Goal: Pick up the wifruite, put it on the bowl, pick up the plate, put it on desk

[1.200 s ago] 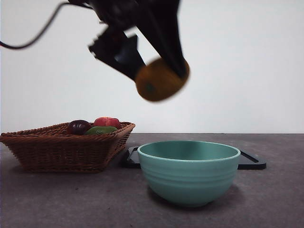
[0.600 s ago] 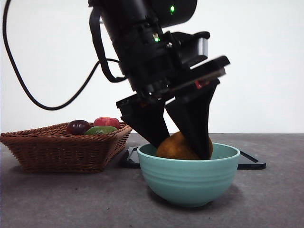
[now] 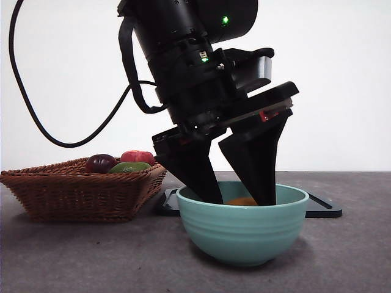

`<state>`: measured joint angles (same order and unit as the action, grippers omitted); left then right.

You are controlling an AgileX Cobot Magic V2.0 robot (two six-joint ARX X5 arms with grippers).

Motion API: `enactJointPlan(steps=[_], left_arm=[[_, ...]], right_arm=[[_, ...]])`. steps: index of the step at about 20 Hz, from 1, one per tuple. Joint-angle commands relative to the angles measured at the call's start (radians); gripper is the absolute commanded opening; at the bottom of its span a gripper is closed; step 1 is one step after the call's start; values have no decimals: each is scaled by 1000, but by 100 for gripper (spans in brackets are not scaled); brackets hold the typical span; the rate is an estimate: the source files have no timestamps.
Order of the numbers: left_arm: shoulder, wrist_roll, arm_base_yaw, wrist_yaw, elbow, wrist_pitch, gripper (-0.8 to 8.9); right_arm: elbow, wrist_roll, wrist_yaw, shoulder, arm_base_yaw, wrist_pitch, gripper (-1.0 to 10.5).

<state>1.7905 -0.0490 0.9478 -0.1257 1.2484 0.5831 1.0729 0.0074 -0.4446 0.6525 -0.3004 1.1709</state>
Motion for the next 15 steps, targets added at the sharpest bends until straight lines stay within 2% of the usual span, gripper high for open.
enactJointPlan(steps=[1, 8, 12, 15], left_arm=[[22, 11, 13, 3, 21, -8, 375], [-55, 10, 13, 3, 68, -2, 375], [-188, 10, -15, 3, 85, 0, 375], [-322, 3, -84, 3, 85, 4, 375]], right_arm=[[19, 7, 1, 6, -5, -6, 389], [19, 7, 1, 6, -5, -6, 390], [19, 7, 1, 6, -5, -7, 389], [19, 6, 1, 6, -5, -8, 390]])
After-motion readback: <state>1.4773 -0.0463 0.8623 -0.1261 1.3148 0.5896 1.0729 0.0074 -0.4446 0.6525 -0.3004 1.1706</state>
